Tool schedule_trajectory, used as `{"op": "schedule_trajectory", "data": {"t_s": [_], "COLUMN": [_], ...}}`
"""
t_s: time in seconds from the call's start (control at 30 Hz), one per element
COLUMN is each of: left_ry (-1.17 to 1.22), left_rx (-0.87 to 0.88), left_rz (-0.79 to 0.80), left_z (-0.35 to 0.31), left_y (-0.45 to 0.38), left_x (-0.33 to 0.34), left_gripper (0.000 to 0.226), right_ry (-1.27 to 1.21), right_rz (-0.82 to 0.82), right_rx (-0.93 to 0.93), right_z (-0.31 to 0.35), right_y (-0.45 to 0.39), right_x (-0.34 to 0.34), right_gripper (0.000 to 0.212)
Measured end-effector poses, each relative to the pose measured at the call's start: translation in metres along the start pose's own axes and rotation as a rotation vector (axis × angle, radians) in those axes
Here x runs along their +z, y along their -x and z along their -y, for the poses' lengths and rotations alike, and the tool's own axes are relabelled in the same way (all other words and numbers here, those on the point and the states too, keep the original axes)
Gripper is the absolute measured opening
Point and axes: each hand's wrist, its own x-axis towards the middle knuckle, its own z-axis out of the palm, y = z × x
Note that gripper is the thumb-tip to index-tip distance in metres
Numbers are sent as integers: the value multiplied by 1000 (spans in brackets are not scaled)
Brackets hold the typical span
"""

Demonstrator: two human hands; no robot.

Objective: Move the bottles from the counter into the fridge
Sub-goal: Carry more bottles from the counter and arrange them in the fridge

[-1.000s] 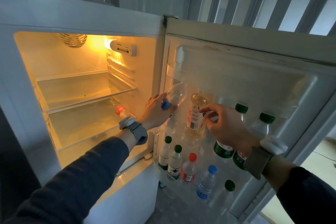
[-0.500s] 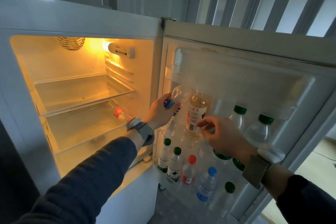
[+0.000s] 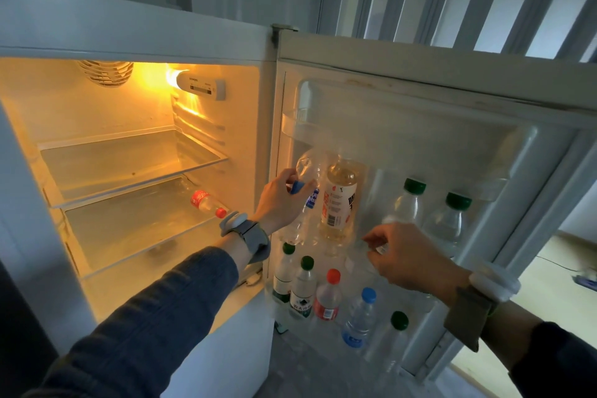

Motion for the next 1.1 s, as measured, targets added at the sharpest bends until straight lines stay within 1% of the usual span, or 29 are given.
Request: {"op": "schedule_trajectory", "data": {"t_s": [0.07, 0.13, 0.33, 0.47, 0.63, 0.8, 0.97, 1.1], "left_ry": [3, 12, 76, 105, 181, 254, 268, 272], "left_rx": [9, 6, -40, -70, -93, -104, -110, -111], "left_rz": [-8, -19, -51, -72, -121, -153, -172, -219], "left_z": [0, 0, -3, -2, -1, -3, -8, -9], "left_y": [1, 1, 0, -1, -4, -6, -5, -3], "left_x": [1, 2, 2, 5, 5, 11, 15, 20], "left_gripper": [41, 37, 35, 31, 40, 41, 36, 31], "right_ry": [-37, -64, 59, 75, 60, 54, 73, 86], "right_rz": [-11, -11, 178, 228, 185, 155, 158, 181], "right_rx": [36, 75, 104, 118, 116, 133, 111, 89], "right_z": [-3, -4, -1, -3, -6, -12, -15, -17], "right_y": [3, 5, 10, 10, 8, 4, 0, -5], "right_x": [1, 3, 21, 27, 27, 29, 33, 38], "right_gripper": [47, 52, 58, 62, 64, 64, 61, 61]}}
